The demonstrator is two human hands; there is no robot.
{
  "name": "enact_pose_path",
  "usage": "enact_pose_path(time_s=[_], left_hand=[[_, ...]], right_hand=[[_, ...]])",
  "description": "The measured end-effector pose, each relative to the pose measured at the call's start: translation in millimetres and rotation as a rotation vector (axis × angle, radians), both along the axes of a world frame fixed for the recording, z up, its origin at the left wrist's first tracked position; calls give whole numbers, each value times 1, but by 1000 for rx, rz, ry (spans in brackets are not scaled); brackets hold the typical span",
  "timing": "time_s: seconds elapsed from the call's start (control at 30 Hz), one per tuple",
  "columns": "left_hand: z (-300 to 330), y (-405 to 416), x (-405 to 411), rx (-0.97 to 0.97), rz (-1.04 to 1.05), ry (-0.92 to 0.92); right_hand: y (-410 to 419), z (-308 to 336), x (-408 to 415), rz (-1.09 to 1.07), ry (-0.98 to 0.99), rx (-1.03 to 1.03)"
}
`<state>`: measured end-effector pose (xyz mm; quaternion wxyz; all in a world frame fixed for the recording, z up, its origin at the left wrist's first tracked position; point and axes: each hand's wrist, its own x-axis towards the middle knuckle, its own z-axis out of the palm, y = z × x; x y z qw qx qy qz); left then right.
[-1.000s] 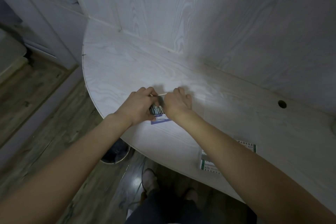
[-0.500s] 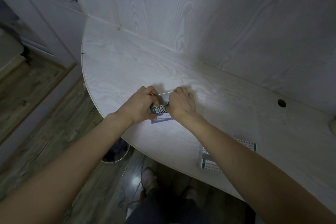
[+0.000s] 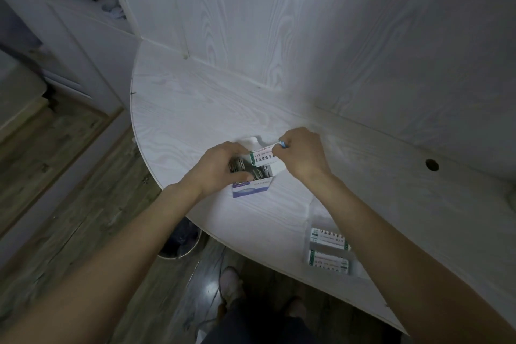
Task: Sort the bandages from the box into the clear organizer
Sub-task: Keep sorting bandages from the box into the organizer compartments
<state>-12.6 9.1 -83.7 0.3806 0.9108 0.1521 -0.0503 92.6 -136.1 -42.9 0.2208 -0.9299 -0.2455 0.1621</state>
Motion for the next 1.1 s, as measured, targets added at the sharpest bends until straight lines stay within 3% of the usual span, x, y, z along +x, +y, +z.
enact_pose_path(time_s=[0.1,0.17,0.23,0.33,0.5,0.67,0.8,1.1], left_hand=[[14,-14,7,-80,84,-76],[24,-24,13,-118,90,-109],[36,-35,19,-294,88,-96],[54,-48,28,-518,31,36],[60,-84,37,-877,-113,304],[53,-136,48,-849,-11,209],[43,-173,48,-896,78,105],[27,-239,33,-975,312,-32]], right_hand=[[-10,5,2,-67,99,147],[-18,12,2,-140,281,343],[-32,20,3,-165,444,497],[-56,29,5,-110,541,611],[-107,27,9,-87,479,603],[-148,16,6,-221,401,681],[-180,10,2,-389,487,780],[-239,-2,-7,-422,537,788]])
